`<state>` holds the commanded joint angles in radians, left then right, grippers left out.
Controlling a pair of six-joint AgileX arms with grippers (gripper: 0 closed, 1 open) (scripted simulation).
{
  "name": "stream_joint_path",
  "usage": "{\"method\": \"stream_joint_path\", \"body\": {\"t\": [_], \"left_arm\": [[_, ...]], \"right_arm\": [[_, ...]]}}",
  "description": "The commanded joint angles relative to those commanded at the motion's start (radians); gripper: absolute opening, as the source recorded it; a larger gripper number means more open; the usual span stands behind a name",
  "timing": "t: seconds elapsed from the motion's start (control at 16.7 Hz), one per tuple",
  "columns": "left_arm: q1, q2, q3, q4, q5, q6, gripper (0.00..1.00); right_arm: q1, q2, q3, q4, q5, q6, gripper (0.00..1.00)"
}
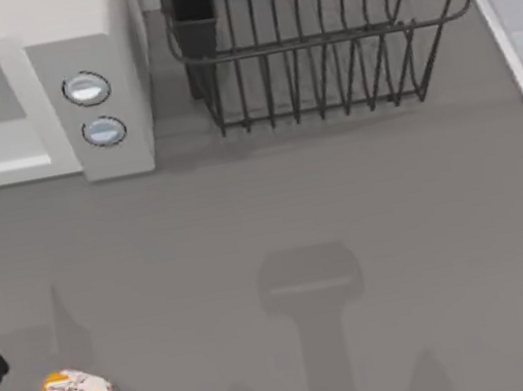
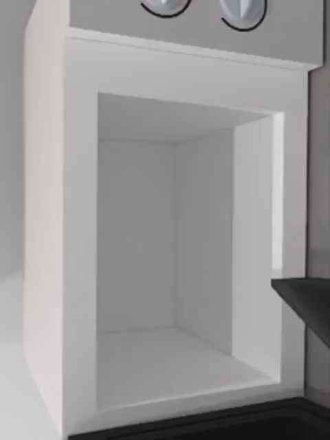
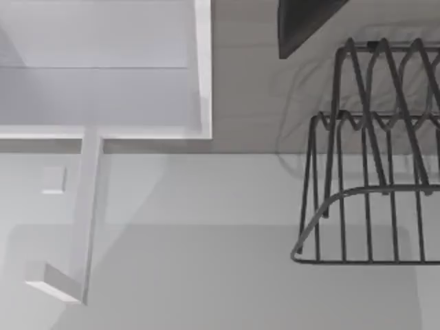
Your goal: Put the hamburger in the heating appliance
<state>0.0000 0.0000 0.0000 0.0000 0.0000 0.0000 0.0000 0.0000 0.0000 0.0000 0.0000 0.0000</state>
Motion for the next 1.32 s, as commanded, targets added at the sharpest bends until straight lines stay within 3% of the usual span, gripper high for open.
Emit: {"method": "stream_joint_path", "body": {"t": [0.42,1.32], "left_arm": [[-0.046,0.162,0.113,-0.127,0.0,-0.017,1.0],[-0.319,1.347,0.779,-0.885,-0.002,-0.114,1.0]], "right_arm": [[0.0,0.0,0.0,0.0,0.0,0.0,1.0],[0.0,0.0,0.0,0.0,0.0,0.0,1.0]]}}
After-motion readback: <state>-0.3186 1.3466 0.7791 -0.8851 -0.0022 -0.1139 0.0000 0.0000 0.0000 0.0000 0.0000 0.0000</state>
